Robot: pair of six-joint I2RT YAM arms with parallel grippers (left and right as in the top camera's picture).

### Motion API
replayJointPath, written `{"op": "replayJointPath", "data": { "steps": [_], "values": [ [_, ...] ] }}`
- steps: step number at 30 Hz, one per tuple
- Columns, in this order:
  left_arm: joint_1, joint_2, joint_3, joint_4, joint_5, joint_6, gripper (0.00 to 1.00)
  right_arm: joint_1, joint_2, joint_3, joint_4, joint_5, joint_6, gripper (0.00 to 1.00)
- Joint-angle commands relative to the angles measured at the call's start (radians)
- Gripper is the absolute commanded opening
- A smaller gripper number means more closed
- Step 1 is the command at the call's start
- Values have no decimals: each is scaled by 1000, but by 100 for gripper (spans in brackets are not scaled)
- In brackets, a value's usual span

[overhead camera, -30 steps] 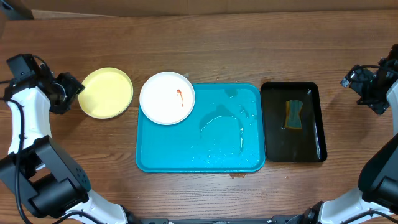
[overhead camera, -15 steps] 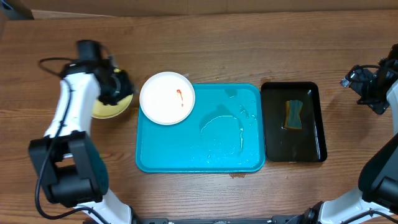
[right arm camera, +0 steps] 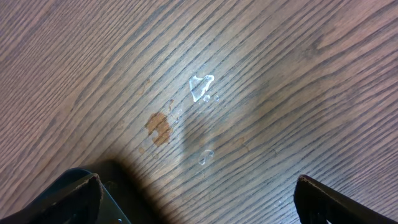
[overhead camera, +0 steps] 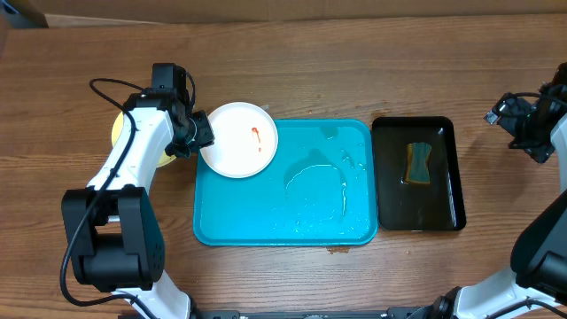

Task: Clean dirty plates on tray and stack at the side
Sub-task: 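Grip the white plate's rim with the left gripper and pull it toward center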

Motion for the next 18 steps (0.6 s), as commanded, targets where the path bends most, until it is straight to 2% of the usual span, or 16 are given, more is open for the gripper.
{"op": "replayJointPath", "data": {
  "steps": [1,16,18],
  "values": [
    [-3,-6,-39,18,-18,-27,40,5,-18,12,4,-1,4,100],
    [-3,-6,-176,165,-18,-66,33,5,-18,12,4,-1,5,100],
    [-3,-6,-185,166,-8,-66,24,5,-18,12,4,-1,5,100]
  ]
}}
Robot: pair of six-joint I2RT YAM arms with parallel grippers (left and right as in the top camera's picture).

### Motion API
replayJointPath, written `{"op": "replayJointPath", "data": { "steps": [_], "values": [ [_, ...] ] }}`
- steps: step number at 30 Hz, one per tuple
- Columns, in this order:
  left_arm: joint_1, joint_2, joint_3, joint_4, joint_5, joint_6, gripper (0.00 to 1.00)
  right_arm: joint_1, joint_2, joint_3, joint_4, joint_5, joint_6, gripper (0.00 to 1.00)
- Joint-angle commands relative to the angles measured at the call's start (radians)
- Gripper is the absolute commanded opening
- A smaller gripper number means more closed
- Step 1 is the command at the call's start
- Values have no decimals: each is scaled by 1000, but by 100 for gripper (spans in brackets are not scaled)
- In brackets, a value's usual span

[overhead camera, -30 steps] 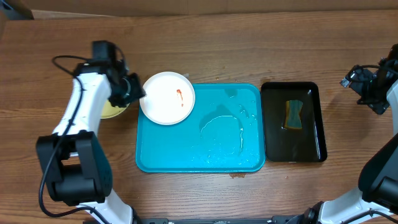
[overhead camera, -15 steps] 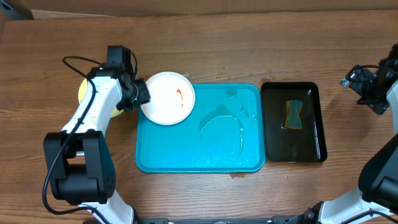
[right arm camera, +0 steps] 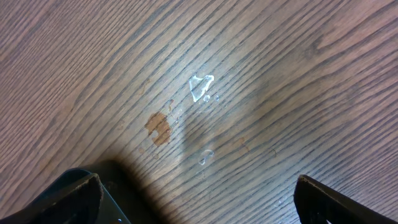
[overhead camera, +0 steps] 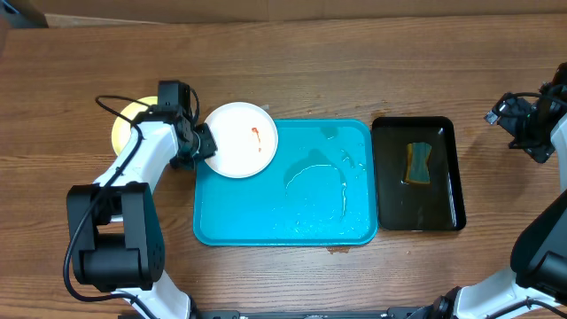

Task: Clean dirty plates on tray and stack at the side
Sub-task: 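Grip the white plate's rim with the left gripper and pull it toward center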

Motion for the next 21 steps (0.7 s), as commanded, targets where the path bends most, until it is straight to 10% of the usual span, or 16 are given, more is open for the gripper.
{"op": "replayJointPath", "data": {
  "steps": [1,3,21],
  "values": [
    [-3,-6,-29,7,12,-21,16,5,-18,12,4,-1,5,100],
    [-3,-6,-29,6,54,-21,4,5,-18,12,4,-1,5,100],
    [-165,-6,-30,-206,174,13,7,5,-18,12,4,-1,5,100]
  ]
}}
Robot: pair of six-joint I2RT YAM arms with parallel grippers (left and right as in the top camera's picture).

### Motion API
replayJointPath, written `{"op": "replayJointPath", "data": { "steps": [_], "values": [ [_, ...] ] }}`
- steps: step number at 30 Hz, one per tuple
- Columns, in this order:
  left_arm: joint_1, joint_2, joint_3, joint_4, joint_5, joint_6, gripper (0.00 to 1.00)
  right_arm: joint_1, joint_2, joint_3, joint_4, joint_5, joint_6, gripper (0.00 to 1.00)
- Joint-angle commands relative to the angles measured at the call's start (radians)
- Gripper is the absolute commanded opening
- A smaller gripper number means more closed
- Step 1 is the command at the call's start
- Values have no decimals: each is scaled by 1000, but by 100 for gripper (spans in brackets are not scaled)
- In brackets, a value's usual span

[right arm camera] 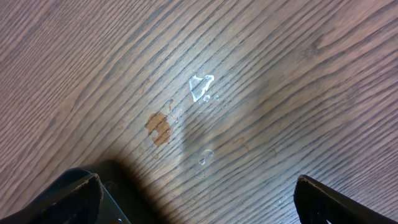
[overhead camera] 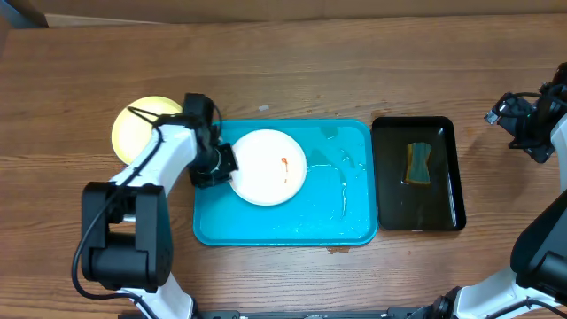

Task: Clean dirty plates on tray and stack at the side
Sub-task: 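Grip the white plate's rim with the left gripper and pull it toward center, then lower the right gripper into the black tray and grasp the sponge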

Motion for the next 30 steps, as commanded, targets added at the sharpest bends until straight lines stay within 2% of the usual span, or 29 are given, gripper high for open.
{"op": "replayJointPath", "data": {
  "steps": [1,5,7,10,13,20,24,30],
  "values": [
    [-56,-6,-5,-19,19,27,10,6,-18,12,4,0,5,100],
    [-84,-6,8,-24,17,39,28,6,-18,12,4,0,5,100],
    [-84,-6,26,-36,15,51,41,6,-18,12,4,0,5,100],
    [-81,-6,67,-58,-18,58,47,6,-18,12,4,0,5,100],
    [-82,-6,88,-53,-104,57,47,6,-18,12,4,0,5,100],
    [-101,-6,77,1,-216,58,37,6,-18,12,4,0,5,100],
    [-114,-6,44,44,-219,57,36,6,-18,12,4,0,5,100],
    [-126,-6,31,77,-164,57,27,6,-18,12,7,-1,5,100]
  ]
}}
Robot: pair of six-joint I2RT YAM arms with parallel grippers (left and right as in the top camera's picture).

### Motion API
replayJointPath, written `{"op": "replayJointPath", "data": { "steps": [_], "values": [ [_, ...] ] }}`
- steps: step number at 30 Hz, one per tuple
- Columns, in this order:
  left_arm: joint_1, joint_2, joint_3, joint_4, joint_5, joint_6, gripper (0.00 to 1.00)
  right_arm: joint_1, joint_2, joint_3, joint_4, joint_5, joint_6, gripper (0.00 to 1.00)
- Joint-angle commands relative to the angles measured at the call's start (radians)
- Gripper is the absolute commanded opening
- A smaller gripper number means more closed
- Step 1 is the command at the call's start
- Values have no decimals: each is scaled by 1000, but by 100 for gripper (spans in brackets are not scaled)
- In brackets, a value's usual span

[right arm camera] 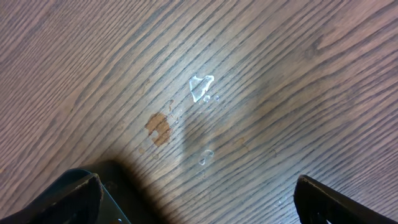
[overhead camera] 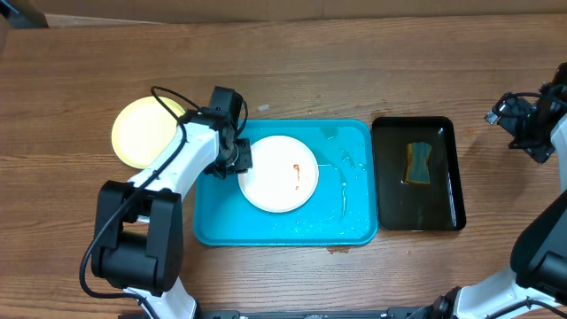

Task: Clean dirty plates on tray and stack at the side
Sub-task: 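Lower the right gripper into the black tray and grasp the sponge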

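A white plate [overhead camera: 280, 173] with a small red smear lies on the wet teal tray [overhead camera: 283, 226], left of its middle. My left gripper [overhead camera: 242, 158] is shut on the plate's left rim. A yellow plate [overhead camera: 142, 131] rests on the table to the left of the tray. My right gripper [right arm camera: 198, 198] hangs open over bare wood at the far right edge of the table [overhead camera: 532, 133], its fingertips [right arm camera: 323, 200] wide apart with nothing between them. A sponge [overhead camera: 417, 163] lies in the black tray [overhead camera: 447, 208].
The black tray of dark water stands right of the teal tray. Small drops of water and a brown stain [right arm camera: 158, 127] mark the wood under my right gripper. A cardboard edge runs along the back of the table.
My left gripper has carried the white plate a little further right and forward on the teal tray. The right arm has not moved.
My left gripper first held the white plate at the teal tray's back left corner, partly over the yellow plate's place. Then the plate sat inside the tray's left part, and now it lies nearer the tray's middle. The right gripper stayed open throughout.
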Motion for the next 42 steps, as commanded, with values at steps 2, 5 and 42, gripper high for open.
{"op": "replayJointPath", "data": {
  "steps": [2,5,42],
  "values": [
    [-10,-6,-11,9,19,13,26,5,-18,12,11,-2,5,100],
    [-11,-6,-12,7,20,20,25,5,-18,12,-19,-144,7,100],
    [-11,-6,-37,24,65,19,38,521,-18,-354,72,224,42,73]
  ]
}}
